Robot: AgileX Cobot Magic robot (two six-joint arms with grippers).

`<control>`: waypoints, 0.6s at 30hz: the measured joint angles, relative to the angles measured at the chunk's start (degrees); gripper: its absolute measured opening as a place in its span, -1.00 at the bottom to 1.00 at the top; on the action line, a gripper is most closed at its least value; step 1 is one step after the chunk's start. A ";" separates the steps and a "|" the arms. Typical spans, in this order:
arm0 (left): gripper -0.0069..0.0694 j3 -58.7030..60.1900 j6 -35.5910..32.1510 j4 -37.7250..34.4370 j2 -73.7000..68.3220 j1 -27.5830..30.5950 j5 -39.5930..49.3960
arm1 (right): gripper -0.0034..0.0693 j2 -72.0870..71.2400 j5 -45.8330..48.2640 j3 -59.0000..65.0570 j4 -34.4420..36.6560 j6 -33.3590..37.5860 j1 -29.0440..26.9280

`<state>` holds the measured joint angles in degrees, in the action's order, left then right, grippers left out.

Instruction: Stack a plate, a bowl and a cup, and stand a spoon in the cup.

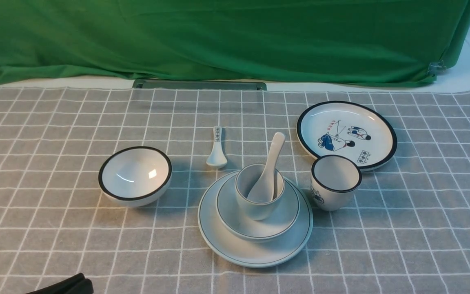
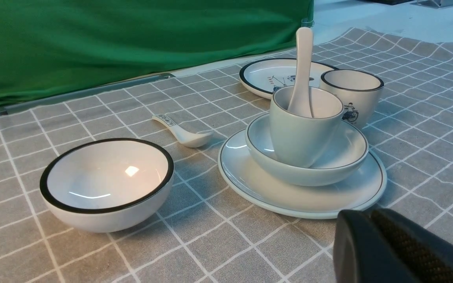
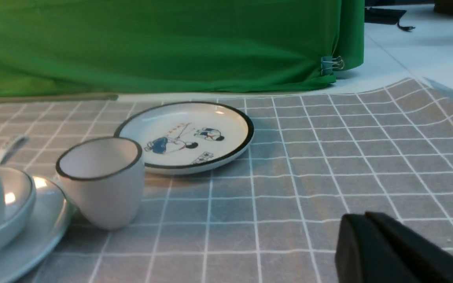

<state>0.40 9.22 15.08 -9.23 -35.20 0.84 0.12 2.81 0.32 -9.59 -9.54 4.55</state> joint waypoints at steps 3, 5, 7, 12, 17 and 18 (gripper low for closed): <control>-0.77 0.00 0.00 0.00 0.00 0.00 0.00 | -0.86 0.00 1.41 0.00 5.17 8.80 0.06; -0.77 0.00 0.00 0.00 0.00 0.00 0.00 | -0.86 0.00 2.26 0.00 6.54 11.65 0.06; -0.77 0.00 0.00 0.00 0.00 0.00 0.00 | -0.86 0.00 3.82 0.00 7.35 13.04 0.06; -0.77 0.00 0.00 0.00 0.00 0.00 0.00 | -0.86 0.00 8.62 0.00 7.76 13.64 0.06; -0.77 0.00 0.00 0.00 0.00 0.00 0.00 | -0.85 0.00 9.78 0.00 7.87 13.64 0.06; -0.77 0.00 0.00 0.00 0.00 0.00 0.00 | -0.85 0.00 9.82 0.00 7.87 13.64 0.06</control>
<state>0.40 9.21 15.08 -9.23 -35.20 0.84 0.12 12.63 0.32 -1.73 4.10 4.61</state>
